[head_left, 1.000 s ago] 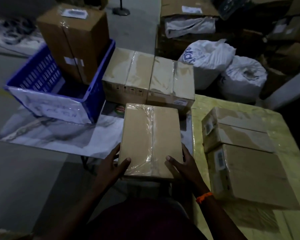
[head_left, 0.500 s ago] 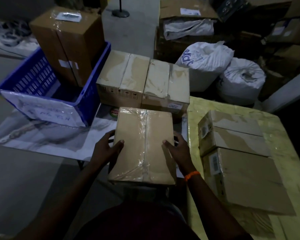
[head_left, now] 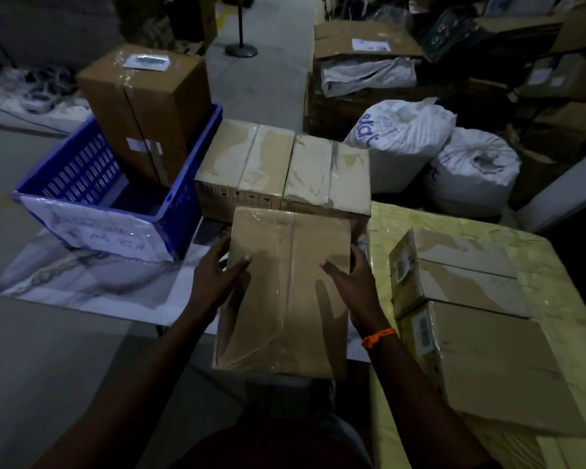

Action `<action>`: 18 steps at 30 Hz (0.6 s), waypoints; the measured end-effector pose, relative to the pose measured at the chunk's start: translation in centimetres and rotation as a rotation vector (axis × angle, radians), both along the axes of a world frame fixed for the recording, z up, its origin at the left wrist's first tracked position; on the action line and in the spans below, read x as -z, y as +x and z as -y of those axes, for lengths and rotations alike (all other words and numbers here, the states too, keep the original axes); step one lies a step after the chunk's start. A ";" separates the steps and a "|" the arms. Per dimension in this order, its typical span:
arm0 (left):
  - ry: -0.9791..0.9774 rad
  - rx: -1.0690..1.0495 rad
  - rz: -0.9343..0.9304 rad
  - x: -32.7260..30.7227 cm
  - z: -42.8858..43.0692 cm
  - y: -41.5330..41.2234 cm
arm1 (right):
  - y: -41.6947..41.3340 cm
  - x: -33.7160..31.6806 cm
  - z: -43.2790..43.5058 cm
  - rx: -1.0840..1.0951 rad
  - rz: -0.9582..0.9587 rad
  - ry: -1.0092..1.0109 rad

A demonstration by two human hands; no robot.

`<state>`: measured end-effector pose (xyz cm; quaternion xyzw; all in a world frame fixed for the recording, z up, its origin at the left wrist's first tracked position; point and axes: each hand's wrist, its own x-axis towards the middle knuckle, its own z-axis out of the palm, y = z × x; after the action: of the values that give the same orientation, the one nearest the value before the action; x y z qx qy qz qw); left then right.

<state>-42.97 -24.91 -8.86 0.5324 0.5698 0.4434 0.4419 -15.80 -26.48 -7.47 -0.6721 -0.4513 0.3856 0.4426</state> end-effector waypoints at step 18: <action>-0.081 -0.168 0.173 -3.4 4.6 1.2 | -0.4 -2.8 6.0 0.304 -0.214 0.126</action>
<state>-41.77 -29.48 -5.49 0.4240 0.5897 0.4999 0.4719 -16.18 -32.47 -4.71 -0.6584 -0.3183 0.3546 0.5826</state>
